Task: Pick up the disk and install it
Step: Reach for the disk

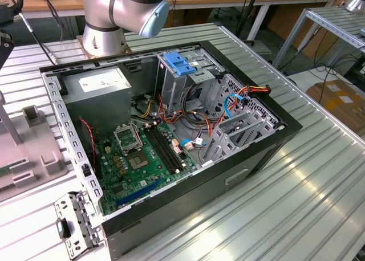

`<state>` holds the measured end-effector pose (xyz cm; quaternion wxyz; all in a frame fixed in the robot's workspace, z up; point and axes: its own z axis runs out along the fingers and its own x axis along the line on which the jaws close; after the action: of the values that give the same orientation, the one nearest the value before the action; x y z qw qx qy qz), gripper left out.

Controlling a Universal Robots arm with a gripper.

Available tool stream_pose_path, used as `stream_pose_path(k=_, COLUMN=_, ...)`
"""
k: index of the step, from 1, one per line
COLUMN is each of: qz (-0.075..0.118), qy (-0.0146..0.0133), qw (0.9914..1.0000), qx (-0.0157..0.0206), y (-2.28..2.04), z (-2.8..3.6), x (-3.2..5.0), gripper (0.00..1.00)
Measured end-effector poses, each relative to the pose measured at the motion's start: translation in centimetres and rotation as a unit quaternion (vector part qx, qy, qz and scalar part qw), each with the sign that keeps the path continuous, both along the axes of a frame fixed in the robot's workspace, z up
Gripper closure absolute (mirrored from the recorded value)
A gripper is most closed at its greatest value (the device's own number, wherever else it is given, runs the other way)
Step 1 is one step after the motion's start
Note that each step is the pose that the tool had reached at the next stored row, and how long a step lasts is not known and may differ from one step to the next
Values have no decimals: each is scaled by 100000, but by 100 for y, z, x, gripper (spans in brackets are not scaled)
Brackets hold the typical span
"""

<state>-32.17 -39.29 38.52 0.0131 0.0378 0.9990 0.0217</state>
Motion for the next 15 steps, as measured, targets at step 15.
stream_pose_path(k=15, qz=-5, qy=-1, qw=100000, qx=1, y=28, z=-31, x=-99, gripper=89)
